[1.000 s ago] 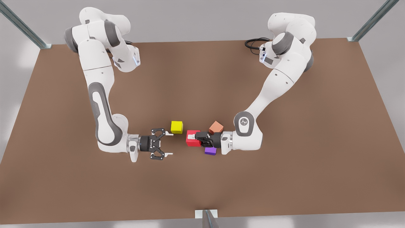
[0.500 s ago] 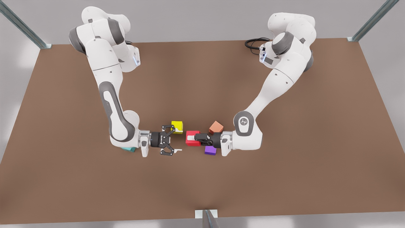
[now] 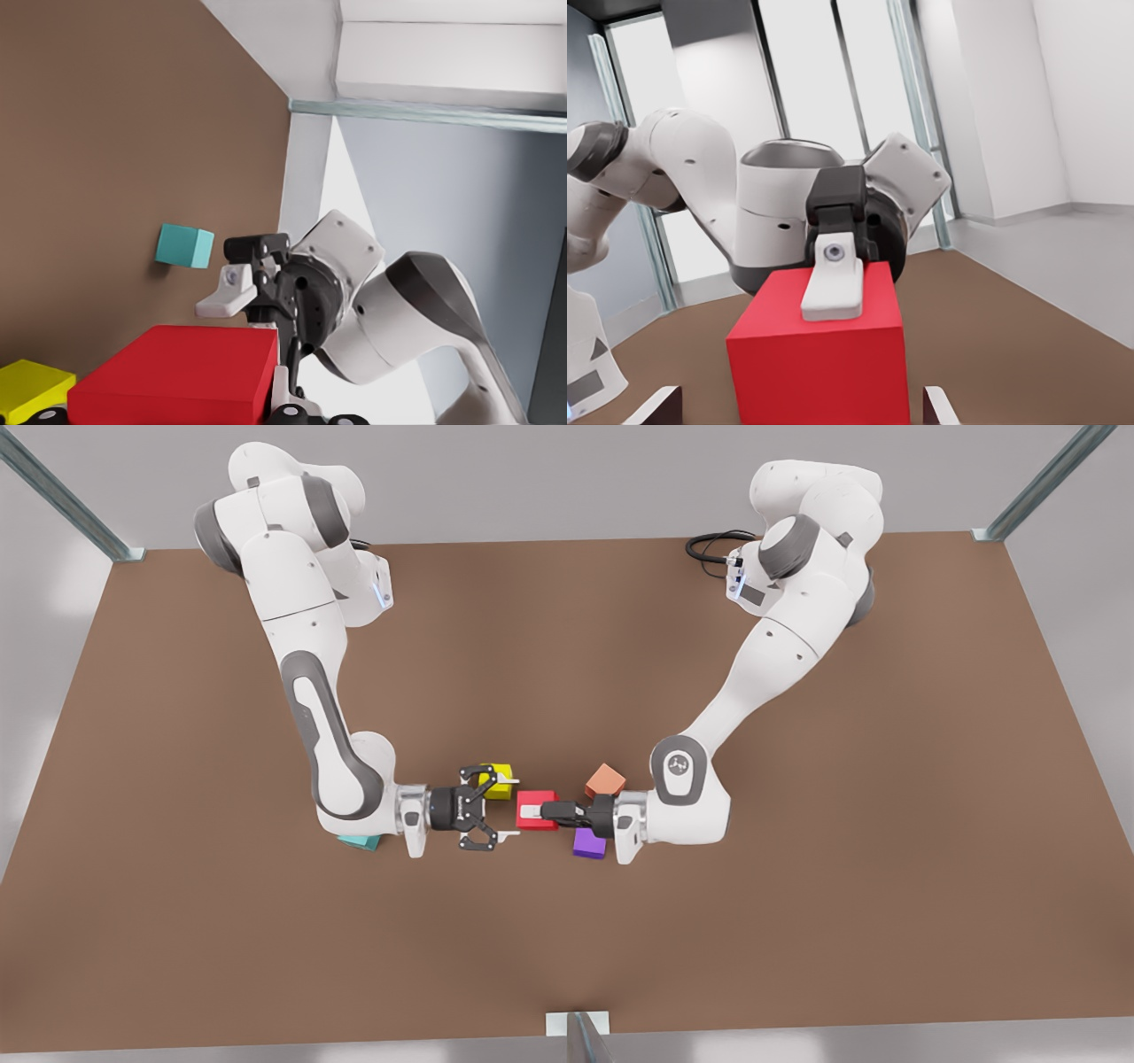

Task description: Pick up red wooden cube and pass to hand red wooden cube and place in blue wooden cube

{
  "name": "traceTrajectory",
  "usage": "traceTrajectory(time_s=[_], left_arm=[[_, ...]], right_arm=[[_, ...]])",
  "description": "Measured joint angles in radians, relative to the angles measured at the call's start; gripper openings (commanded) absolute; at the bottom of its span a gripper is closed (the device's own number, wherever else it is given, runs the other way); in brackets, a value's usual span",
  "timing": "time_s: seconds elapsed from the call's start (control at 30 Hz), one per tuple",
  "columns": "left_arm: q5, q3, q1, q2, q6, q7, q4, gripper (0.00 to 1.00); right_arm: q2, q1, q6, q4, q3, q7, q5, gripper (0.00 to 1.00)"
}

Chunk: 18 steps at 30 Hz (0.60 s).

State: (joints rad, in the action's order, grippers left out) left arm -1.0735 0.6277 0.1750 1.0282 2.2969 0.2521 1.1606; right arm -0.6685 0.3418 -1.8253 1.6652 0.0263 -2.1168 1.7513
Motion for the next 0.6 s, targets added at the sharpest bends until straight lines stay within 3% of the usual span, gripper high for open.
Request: traceTrajectory(time_s=[0.33, 0.37, 0.4, 0.43, 0.6], left_arm=[[0.002, -0.006, 0.084, 0.042, 0.042, -0.049, -0.084, 0.51], [0.002, -0.006, 0.086, 0.043, 0.046, -0.054, -0.086, 0.51], [0.003, -0.006, 0.087, 0.044, 0.05, -0.057, -0.086, 0.51], [0.003, -0.007, 0.088, 0.044, 0.053, -0.061, -0.086, 0.51], [0.004, -0.006, 0.089, 0.044, 0.062, -0.077, -0.086, 0.54]], right_arm=[[-0.011, 0.006, -0.001, -0.011, -0.016, -0.022, 0.019, 1.0], [-0.011, 0.006, -0.001, -0.012, -0.017, -0.024, 0.019, 0.96], [-0.011, 0.005, -0.001, -0.012, -0.018, -0.025, 0.02, 0.74], [-0.011, 0.005, -0.001, -0.013, -0.018, -0.026, 0.02, 0.62], [-0.011, 0.003, 0.0, -0.015, -0.017, -0.031, 0.019, 0.61]])
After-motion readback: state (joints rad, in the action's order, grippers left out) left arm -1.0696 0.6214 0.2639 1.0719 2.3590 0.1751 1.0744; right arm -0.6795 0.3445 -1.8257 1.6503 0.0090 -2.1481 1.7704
